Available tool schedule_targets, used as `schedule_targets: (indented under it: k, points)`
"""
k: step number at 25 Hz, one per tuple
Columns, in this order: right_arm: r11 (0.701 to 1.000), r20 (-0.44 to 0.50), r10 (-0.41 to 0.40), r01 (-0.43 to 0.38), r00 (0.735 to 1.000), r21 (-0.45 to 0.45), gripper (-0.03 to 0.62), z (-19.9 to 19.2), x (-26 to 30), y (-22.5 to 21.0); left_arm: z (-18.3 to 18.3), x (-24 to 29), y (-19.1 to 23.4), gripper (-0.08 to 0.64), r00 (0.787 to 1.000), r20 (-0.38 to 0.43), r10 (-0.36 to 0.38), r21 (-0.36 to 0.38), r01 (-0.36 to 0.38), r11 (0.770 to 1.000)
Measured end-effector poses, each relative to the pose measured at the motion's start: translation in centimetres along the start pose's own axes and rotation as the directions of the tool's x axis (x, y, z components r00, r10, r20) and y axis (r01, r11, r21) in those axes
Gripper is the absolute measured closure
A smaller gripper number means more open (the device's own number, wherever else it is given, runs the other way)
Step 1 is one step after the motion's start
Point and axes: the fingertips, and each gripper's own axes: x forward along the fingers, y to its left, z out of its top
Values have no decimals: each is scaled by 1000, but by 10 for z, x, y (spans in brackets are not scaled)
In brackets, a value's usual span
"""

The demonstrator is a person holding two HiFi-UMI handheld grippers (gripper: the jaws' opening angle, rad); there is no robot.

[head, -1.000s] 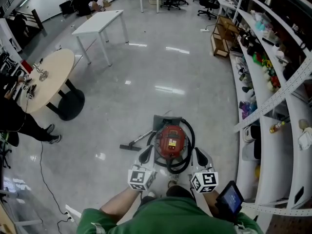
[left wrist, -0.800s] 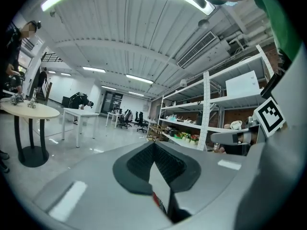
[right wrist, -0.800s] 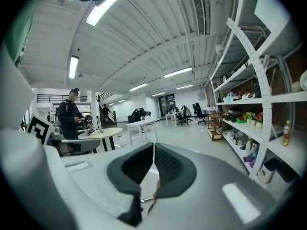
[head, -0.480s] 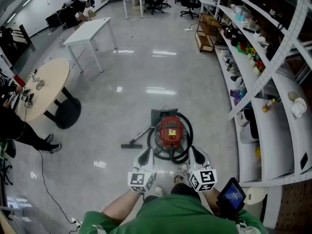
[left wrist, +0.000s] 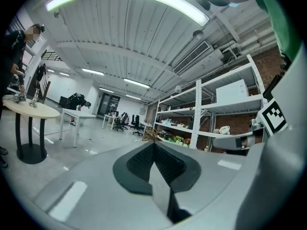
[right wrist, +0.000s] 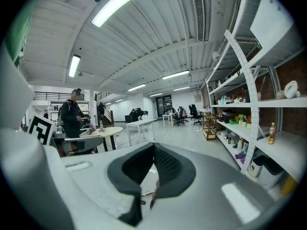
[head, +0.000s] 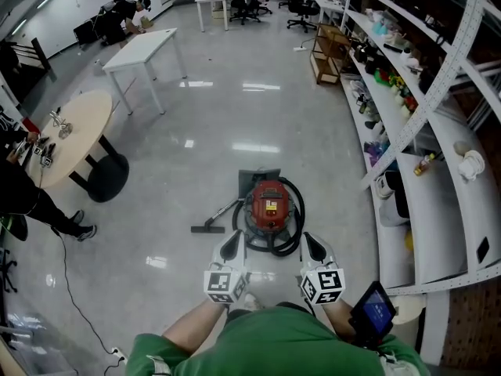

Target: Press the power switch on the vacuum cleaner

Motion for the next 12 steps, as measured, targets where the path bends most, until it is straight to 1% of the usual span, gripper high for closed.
schedule_targets:
  k: [5,12]
  points:
    - [1000,11,23,-23,1000,3,589,2,-18,-7,1,-7,-24,552,1000,4,20,0,-20,1000]
    - [998,-2,54,-54,999,12,589,-2,-42,-16,-3,-21,-54,552,1000,-2,27,-6,-27,1000]
